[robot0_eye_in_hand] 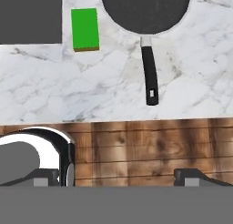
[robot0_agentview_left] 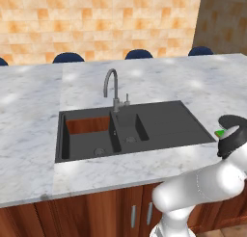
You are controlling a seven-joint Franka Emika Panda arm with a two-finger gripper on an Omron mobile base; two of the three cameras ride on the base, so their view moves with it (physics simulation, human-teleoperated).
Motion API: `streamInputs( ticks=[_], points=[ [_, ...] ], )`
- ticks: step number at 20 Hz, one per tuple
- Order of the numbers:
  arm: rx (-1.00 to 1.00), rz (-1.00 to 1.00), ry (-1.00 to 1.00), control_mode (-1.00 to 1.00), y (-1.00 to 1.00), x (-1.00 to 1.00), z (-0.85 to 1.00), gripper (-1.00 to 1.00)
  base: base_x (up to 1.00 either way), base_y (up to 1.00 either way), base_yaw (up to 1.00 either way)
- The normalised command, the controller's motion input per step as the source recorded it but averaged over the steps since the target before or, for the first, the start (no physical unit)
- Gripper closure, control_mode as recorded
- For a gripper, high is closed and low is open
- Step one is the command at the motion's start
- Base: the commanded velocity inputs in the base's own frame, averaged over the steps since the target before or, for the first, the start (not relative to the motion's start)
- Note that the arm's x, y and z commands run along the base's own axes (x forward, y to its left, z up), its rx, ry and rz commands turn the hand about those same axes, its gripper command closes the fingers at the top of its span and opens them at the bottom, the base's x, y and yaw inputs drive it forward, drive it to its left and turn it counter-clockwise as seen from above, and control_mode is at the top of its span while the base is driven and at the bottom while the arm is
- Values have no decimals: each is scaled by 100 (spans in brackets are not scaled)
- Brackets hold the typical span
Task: Pick the pan and sponge and place them into the sink. Then turn on the water.
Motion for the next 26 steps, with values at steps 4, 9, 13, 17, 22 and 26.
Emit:
streamInputs(
  ticks=[4,9,13,17,22,26],
  points=[
    [0,6,0,-100,-5,11,-28,-100,0,0,0],
    [0,6,0,-100,9,14,-40,-100,0,0,0],
    [-3,4,0,-100,-1,19,-34,-100,0,0,0],
    [-2,1,0,-100,-15,14,-21,-100,0,0,0],
    [-1,0,0,-100,-11,8,-25,-100,0,0,0],
    [0,1,0,-100,-12,6,-27,-100,0,0,0]
  ],
)
